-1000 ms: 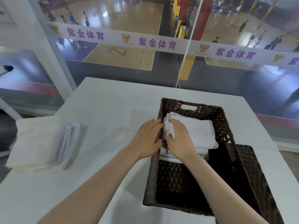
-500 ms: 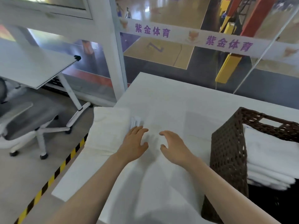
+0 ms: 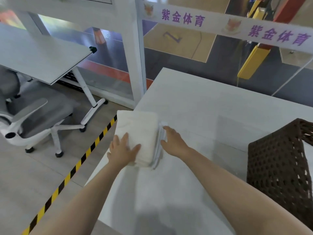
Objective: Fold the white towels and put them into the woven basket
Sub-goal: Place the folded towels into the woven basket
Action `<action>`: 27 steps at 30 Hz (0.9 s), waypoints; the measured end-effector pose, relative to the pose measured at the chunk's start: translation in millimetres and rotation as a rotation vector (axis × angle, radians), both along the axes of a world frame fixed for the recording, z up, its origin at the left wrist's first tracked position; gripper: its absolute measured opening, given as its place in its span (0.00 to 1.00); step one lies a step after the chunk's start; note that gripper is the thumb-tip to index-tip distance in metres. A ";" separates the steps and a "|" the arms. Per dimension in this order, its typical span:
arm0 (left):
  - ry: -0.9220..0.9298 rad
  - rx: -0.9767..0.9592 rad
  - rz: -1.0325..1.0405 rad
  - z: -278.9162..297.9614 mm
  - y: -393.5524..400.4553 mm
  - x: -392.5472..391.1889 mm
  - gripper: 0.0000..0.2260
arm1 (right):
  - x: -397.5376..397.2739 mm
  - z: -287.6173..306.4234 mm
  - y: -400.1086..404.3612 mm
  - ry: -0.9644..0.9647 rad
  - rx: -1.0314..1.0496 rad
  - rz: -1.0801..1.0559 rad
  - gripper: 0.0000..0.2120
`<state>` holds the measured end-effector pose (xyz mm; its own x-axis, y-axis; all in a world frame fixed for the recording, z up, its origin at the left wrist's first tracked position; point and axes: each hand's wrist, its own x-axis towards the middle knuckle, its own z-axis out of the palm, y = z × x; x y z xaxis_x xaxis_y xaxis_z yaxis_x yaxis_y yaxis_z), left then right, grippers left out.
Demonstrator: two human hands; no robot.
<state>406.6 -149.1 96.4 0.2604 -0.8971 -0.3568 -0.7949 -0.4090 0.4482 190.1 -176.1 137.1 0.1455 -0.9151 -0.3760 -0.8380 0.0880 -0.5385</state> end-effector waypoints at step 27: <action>-0.029 -0.121 -0.638 -19.0 -15.5 -89.7 0.37 | -76.2 -36.6 56.9 0.062 0.018 -0.464 0.31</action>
